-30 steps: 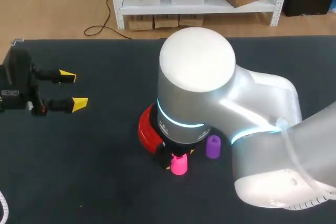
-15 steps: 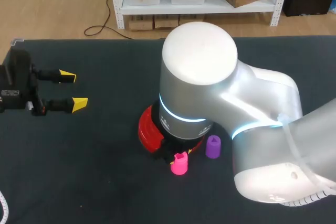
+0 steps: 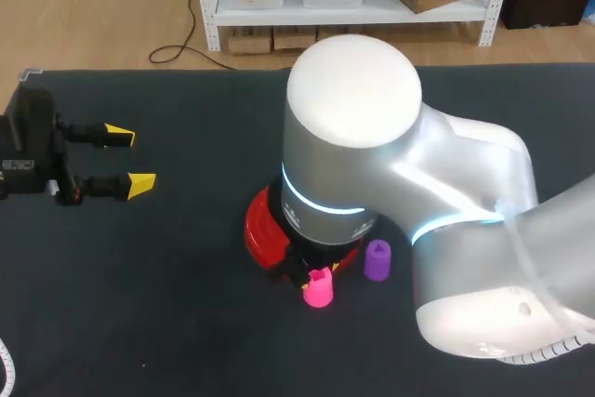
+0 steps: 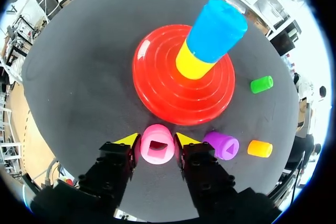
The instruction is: Pick up and stack the cylinders on the red base in this order: pink,purple,orange,green
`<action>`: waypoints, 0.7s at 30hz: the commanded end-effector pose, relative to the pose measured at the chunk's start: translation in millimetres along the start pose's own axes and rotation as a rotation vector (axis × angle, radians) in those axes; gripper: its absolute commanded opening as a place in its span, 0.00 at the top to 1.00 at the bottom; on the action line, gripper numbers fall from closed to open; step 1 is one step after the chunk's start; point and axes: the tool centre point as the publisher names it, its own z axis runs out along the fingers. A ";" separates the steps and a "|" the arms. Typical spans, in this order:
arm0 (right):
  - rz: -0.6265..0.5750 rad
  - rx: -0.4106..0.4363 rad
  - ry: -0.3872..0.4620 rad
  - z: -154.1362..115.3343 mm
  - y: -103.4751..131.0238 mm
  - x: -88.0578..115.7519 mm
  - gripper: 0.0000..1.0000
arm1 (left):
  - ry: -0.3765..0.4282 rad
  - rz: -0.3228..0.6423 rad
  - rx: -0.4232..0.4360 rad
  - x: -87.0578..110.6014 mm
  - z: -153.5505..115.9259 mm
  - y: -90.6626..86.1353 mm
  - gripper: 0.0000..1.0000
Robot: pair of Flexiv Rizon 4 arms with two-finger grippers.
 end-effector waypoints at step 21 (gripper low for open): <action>0.073 -0.005 -0.199 -97.6 -35.8 -117.9 1.00 | -0.009 0.003 -0.006 2.3 1.9 -0.4 0.00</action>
